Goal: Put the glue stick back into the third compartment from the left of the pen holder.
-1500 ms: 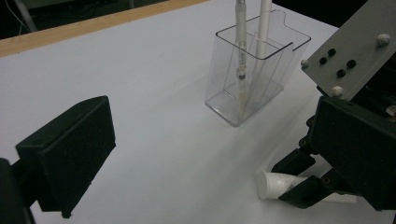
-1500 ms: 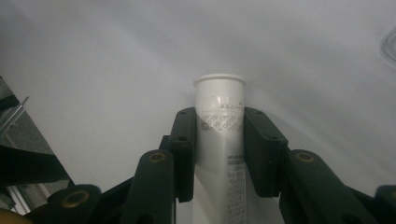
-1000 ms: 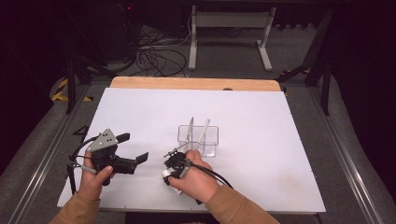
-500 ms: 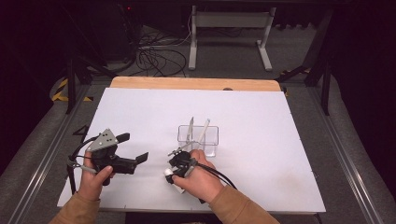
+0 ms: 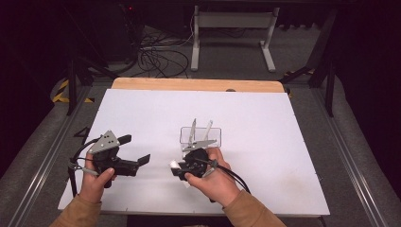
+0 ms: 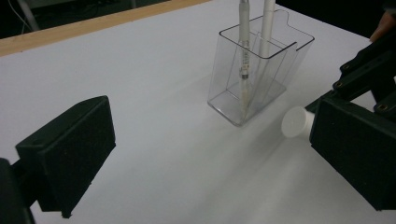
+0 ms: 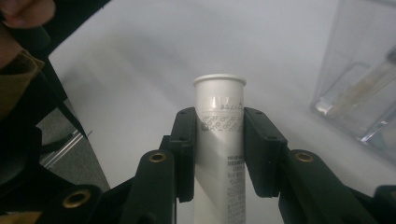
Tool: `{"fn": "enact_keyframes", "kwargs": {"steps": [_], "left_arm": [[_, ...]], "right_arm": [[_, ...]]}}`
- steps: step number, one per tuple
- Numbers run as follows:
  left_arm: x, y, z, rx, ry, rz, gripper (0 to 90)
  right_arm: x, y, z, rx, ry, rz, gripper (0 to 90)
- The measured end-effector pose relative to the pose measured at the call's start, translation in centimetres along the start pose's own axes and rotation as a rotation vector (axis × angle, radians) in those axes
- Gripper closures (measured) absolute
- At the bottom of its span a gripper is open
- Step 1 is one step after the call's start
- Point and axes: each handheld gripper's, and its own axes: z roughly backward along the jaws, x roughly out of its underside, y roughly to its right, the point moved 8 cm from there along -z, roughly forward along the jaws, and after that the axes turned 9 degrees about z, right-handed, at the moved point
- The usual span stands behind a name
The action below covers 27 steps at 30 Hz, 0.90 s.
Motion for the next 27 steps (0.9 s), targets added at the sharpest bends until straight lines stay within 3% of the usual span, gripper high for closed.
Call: {"fn": "enact_keyframes", "kwargs": {"steps": [4, 12, 16, 27], "left_arm": [[0.0, 0.1, -0.1, 0.000, 0.002, 0.004, 0.9], [-0.1, -0.1, 0.1, -0.006, 0.002, -0.018, 1.0], [-0.1, 0.0, 0.1, -0.002, 0.010, -0.004, 1.0], [-0.1, 0.0, 0.2, -0.002, 0.008, -0.010, 1.0]], "right_arm": [[-0.5, 0.1, 1.1, -0.006, 0.069, 0.018, 67.0], [-0.9, 0.3, 1.5, 0.007, 0.099, 0.039, 67.0], [-1.1, 0.1, 1.7, 0.006, 0.120, 0.054, 67.0], [-2.2, 0.7, 3.6, 0.022, 0.226, 0.098, 67.0]]}}
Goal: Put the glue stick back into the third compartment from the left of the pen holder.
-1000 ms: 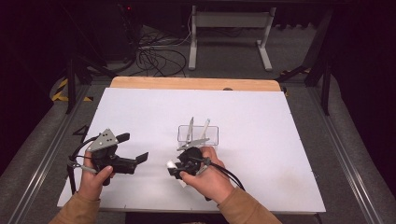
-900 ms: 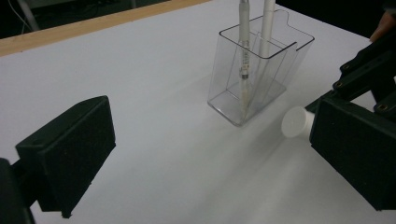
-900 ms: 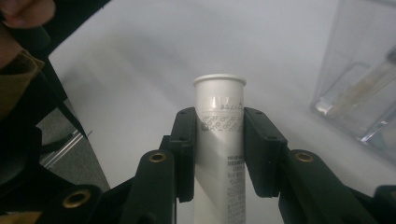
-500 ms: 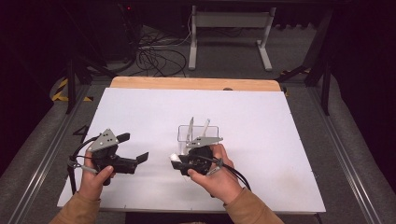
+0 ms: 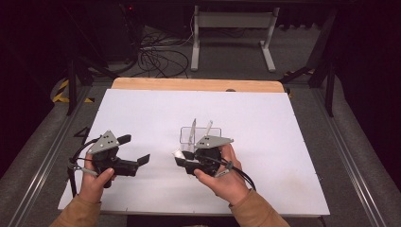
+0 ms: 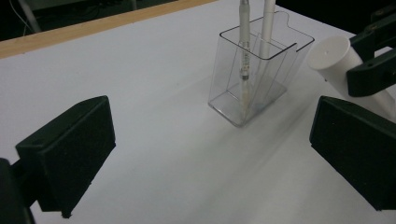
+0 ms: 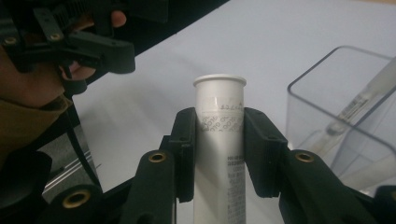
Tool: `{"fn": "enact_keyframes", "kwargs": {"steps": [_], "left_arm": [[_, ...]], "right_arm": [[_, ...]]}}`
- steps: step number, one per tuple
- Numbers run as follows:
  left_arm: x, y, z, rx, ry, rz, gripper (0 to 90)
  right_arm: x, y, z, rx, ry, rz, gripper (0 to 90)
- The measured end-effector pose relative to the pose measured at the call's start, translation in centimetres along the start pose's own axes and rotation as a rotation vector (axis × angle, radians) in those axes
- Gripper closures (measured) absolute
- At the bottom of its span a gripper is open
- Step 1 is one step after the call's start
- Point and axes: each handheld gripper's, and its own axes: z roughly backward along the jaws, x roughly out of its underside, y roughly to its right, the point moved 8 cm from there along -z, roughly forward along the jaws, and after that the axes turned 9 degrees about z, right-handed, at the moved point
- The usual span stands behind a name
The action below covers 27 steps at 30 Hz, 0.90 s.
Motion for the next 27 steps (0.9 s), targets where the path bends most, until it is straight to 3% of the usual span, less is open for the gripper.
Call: {"fn": "enact_keyframes", "kwargs": {"steps": [14, 27], "left_arm": [[-0.1, 0.1, 0.1, 0.003, 0.001, 0.003, 0.9], [-0.1, 0.1, 0.1, 0.001, 0.006, -0.009, 0.9]], "right_arm": [[-1.5, 2.2, 2.6, 0.064, 0.110, 0.001, 66.9], [-2.4, 5.0, 4.6, 0.173, 0.197, 0.009, 66.9]]}}
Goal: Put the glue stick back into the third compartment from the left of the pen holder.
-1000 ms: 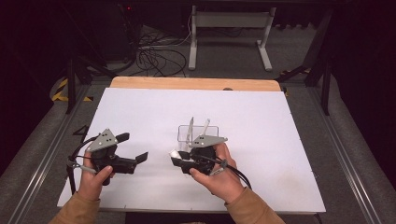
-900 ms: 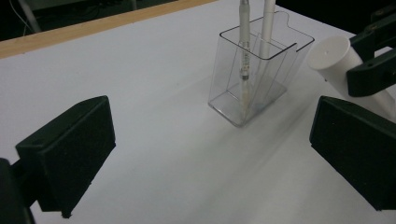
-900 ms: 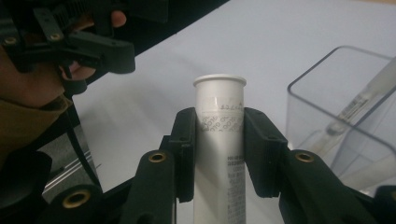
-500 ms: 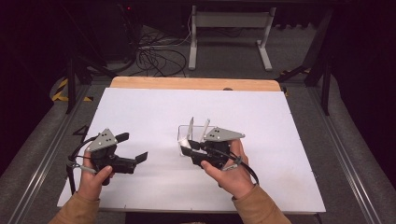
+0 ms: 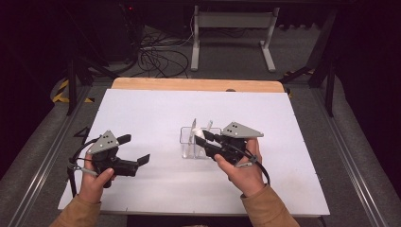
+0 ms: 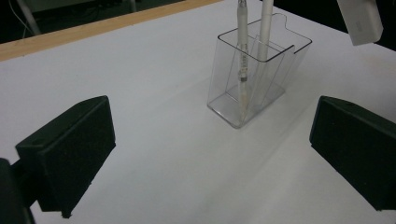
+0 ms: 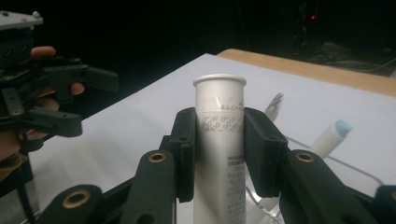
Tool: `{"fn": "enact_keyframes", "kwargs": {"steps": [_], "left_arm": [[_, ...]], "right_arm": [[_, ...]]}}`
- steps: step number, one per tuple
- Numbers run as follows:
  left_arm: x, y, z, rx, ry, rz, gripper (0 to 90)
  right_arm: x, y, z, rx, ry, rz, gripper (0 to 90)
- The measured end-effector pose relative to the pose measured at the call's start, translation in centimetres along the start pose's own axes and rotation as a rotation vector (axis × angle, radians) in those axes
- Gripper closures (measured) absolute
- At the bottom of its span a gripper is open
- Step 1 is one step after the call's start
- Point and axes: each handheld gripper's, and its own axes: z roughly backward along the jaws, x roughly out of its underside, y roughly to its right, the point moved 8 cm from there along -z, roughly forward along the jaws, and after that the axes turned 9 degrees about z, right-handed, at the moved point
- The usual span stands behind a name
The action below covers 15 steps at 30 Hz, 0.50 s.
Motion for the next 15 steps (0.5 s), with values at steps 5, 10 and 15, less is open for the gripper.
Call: {"fn": "enact_keyframes", "kwargs": {"steps": [5, 10, 15], "left_arm": [[0.0, 0.2, 0.0, 0.005, -0.004, 0.002, 0.9], [-0.1, 0.1, 0.0, -0.001, 0.002, -0.005, 1.0], [0.0, 0.1, 0.1, 0.001, -0.001, -0.005, 1.0]], "right_arm": [[-0.2, 1.0, 0.2, 0.045, 0.034, 0.001, 66.9], [-0.2, 2.0, 0.0, 0.091, 0.061, 0.007, 66.9], [0.1, 3.0, -0.1, 0.128, 0.083, -0.006, 66.8]]}}
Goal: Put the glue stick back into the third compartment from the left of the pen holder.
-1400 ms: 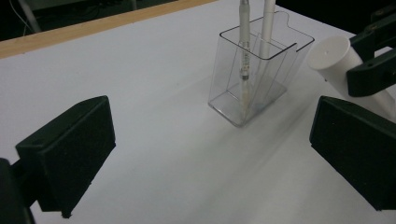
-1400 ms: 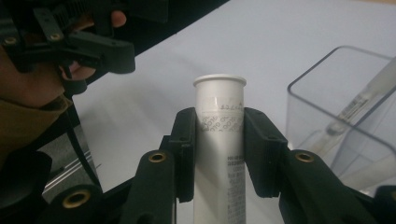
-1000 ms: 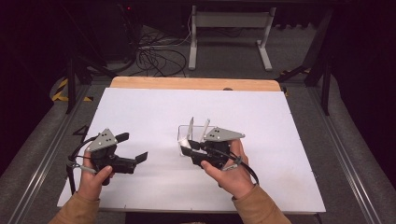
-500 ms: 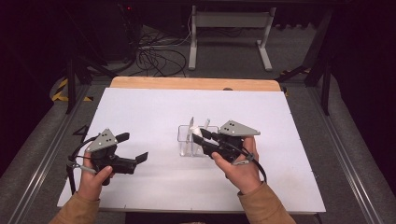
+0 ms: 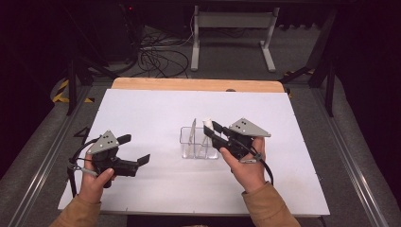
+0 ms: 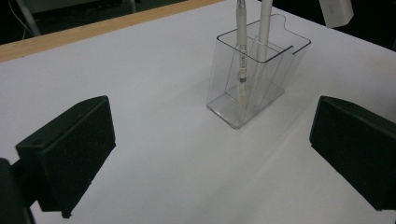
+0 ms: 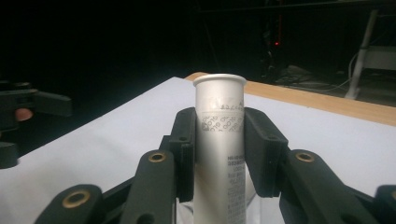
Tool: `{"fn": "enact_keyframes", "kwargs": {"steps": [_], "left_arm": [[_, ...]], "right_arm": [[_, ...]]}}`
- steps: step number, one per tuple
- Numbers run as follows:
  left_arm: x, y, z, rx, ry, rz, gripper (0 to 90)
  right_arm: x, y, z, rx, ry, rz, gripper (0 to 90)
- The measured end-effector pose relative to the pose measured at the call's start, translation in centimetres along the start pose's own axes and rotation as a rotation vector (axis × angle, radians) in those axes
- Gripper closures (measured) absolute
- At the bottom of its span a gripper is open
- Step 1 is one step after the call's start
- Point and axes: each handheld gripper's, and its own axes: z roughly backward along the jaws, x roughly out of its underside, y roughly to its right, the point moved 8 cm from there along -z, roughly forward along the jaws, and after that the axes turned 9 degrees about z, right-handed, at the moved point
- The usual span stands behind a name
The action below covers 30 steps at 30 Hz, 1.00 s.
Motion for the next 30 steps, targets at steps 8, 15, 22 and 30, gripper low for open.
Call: {"fn": "enact_keyframes", "kwargs": {"steps": [8, 15, 22, 30], "left_arm": [[0.0, 0.0, 0.0, -0.001, 0.001, 0.002, 1.0], [0.0, 0.0, 0.0, 0.000, 0.000, 0.000, 1.0], [0.0, 0.0, -0.1, 0.002, 0.002, 0.006, 1.0], [0.1, 0.1, -0.1, 0.010, -0.002, 0.012, 0.9]], "right_arm": [[0.7, 1.5, -0.3, 0.035, 0.024, -0.044, 66.8], [1.4, 2.4, -0.5, 0.076, 0.029, -0.074, 66.8], [1.8, 2.6, -0.9, 0.091, 0.039, -0.095, 66.8], [2.6, 2.7, -1.5, 0.095, 0.033, -0.108, 63.7]]}}
